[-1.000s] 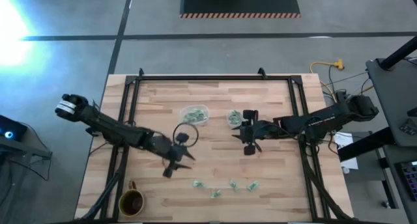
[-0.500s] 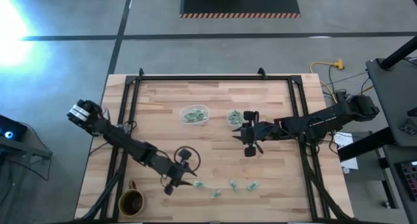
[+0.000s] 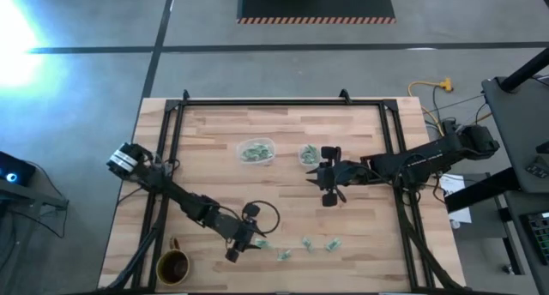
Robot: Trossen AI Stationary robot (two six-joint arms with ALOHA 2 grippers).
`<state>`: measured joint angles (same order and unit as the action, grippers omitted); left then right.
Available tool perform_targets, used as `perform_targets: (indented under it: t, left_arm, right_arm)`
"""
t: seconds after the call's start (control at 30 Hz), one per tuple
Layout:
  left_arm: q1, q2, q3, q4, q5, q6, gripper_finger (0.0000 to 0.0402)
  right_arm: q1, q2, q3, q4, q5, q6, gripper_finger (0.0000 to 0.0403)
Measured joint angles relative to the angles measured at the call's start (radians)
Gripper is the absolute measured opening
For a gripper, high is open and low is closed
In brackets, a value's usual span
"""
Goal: Pick and place Stevia / Truvia into bins
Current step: Put the stevia packet into the transparent oval container
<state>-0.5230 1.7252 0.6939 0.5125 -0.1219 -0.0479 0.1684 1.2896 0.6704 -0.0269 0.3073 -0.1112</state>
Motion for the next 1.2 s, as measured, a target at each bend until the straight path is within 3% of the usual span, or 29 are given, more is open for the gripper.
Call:
perform_targets:
  t: [0.77,1.2]
  left_arm:
    - [0.007,0.117,0.052,-0.026,0.013,-0.078,0.0164]
    - [0.011,0.120,0.053,-0.052,0.020,-0.077,0.0164]
  right_arm:
    - [0.000,0.000,-0.002,-0.002,0.000,0.008,0.0081]
    - [0.000,0.001,-0.011,-0.002,-0.001,0.007,0.0077]
